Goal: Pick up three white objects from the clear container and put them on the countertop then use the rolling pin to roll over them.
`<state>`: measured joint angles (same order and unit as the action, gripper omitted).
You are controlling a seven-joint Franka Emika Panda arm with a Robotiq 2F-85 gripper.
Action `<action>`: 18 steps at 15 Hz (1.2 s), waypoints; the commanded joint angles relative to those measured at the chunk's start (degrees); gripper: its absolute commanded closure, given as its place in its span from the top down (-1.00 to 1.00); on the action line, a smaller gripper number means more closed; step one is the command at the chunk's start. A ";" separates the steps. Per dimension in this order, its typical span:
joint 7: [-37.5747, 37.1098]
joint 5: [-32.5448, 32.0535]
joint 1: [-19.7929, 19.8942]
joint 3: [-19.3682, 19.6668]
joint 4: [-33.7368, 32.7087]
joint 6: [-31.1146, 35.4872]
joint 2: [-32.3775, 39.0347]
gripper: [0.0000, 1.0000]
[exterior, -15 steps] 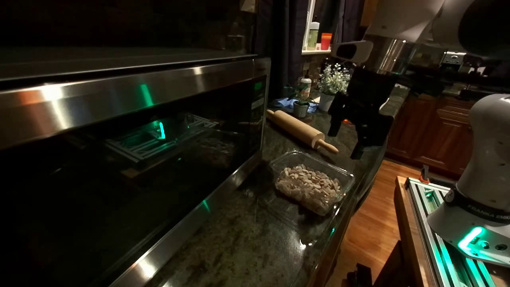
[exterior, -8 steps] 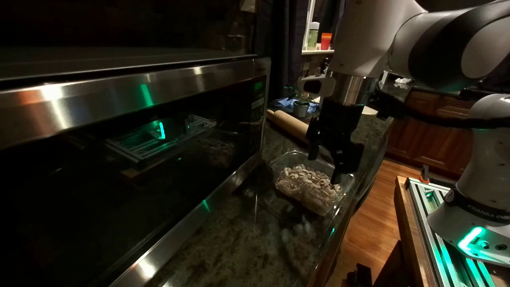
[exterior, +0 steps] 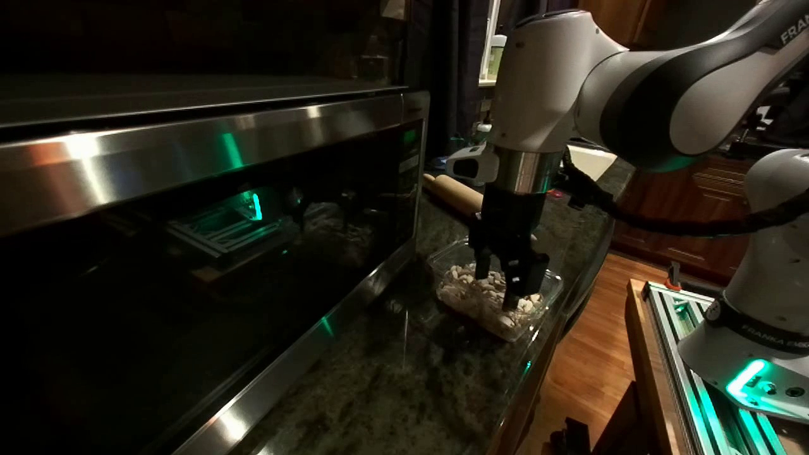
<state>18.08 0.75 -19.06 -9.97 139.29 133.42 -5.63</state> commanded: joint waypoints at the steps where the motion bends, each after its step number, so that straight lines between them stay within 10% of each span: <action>1: 0.53 -1.10 1.77 -1.33 -0.41 0.28 1.60 -0.09; 7: -0.19 -1.88 2.57 -1.74 0.04 0.94 0.90 -0.96; 18: -0.93 -2.32 5.31 0.50 1.39 -3.23 -11.72 -0.93</action>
<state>17.98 -0.65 -15.37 -10.56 138.83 133.01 -11.72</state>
